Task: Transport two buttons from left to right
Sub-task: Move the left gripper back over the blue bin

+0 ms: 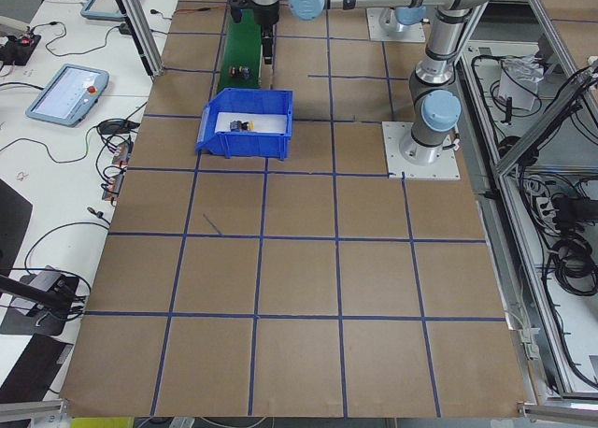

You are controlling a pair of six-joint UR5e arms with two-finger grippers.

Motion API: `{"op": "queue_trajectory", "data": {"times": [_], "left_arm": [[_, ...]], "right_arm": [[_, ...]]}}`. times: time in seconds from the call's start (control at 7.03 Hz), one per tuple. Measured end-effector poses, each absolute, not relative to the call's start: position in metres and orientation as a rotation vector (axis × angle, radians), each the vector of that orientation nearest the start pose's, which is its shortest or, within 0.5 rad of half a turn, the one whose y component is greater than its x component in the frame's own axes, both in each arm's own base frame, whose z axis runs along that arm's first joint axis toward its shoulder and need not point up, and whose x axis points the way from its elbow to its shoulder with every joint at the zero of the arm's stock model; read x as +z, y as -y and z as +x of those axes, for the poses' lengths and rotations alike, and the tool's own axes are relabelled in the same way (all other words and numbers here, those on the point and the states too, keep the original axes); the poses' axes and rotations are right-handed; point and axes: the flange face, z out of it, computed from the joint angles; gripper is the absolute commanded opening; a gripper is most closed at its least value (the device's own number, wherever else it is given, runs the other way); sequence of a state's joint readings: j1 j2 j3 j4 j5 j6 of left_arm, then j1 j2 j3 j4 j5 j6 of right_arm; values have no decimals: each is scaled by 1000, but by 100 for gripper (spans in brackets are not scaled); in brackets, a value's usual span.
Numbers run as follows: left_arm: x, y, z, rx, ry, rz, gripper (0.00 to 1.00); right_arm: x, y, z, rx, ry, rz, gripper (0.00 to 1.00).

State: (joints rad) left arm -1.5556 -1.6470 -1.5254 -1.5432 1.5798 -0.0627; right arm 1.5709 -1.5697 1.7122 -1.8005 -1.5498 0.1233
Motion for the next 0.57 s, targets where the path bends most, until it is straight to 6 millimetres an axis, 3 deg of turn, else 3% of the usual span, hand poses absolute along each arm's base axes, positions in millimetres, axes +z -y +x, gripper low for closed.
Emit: {"op": "queue_trajectory", "data": {"times": [0.14, 0.28, 0.43, 0.57], "left_arm": [[487, 515, -120, 20, -3132, -121, 100], [486, 518, -112, 21, -3135, -94, 100], [474, 535, -104, 6, -3135, -60, 100], [456, 566, -91, -26, -3136, -55, 100]], "right_arm": [[441, 497, 135, -133, -3108, 190, 100], [441, 496, 135, -132, -3108, 190, 100], [441, 496, 135, -133, -3107, 190, 100], [440, 496, 136, -132, -3107, 188, 100]]}}
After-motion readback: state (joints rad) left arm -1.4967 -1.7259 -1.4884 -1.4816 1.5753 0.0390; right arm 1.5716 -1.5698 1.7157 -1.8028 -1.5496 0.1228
